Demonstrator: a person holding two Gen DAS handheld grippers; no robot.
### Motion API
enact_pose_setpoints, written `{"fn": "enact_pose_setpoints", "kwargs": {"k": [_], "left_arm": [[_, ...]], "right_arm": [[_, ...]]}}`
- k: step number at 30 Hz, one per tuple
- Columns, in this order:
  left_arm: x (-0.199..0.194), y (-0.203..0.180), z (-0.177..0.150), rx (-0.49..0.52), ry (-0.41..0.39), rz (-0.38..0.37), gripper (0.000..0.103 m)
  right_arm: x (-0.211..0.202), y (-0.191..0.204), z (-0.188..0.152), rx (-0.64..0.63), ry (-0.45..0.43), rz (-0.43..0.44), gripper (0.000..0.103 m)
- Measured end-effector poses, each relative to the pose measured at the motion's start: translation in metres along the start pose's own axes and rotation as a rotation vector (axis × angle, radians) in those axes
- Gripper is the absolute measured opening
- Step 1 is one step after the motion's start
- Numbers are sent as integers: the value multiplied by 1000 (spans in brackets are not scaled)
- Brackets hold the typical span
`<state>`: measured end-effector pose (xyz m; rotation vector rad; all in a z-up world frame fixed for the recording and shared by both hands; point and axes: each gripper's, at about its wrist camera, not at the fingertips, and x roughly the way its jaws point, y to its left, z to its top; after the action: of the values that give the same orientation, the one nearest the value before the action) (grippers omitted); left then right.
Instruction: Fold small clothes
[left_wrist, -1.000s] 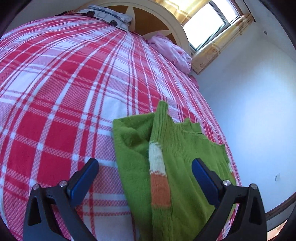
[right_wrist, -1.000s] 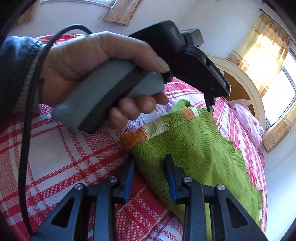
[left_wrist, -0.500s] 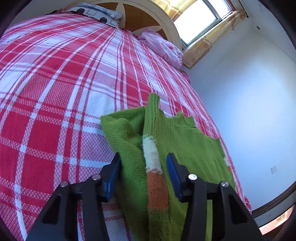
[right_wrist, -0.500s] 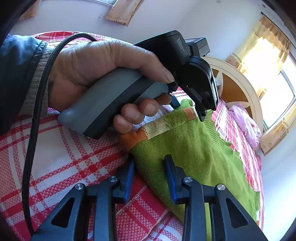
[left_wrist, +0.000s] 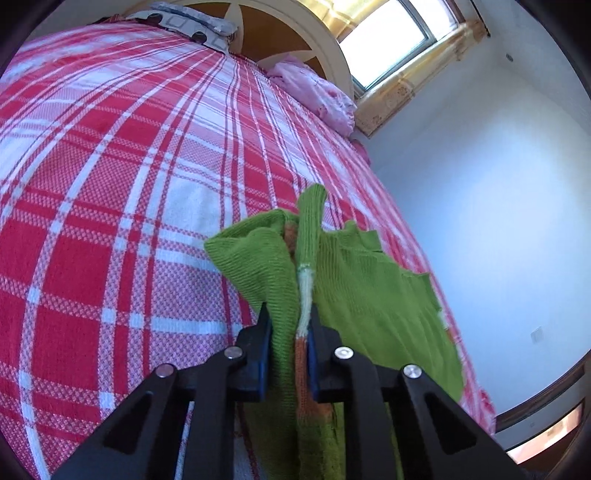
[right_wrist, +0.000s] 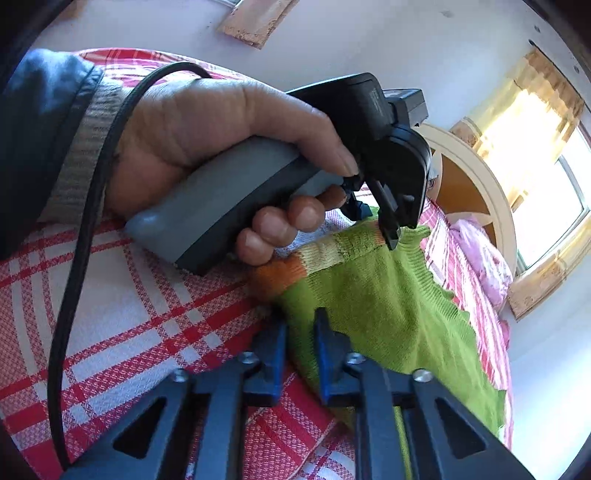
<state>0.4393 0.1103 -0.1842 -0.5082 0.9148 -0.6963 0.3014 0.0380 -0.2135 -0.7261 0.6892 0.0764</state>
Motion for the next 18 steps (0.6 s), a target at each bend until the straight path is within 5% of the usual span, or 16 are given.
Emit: {"fn": "enact_pose_setpoints", "kwargs": {"k": [8,13,18], "left_arm": [[-19,10,-2,-79,-61,-127,15],[-16,12,-3,-122,-44,-95,15],[-25,5,-6,-184,-75,-166,15]], "right_arm": [[-38,-26,2,158,-100,71,7],[-43,-35,-1,235,-102,132,7],[-63,-65,-10,373,-152,181,7]]}}
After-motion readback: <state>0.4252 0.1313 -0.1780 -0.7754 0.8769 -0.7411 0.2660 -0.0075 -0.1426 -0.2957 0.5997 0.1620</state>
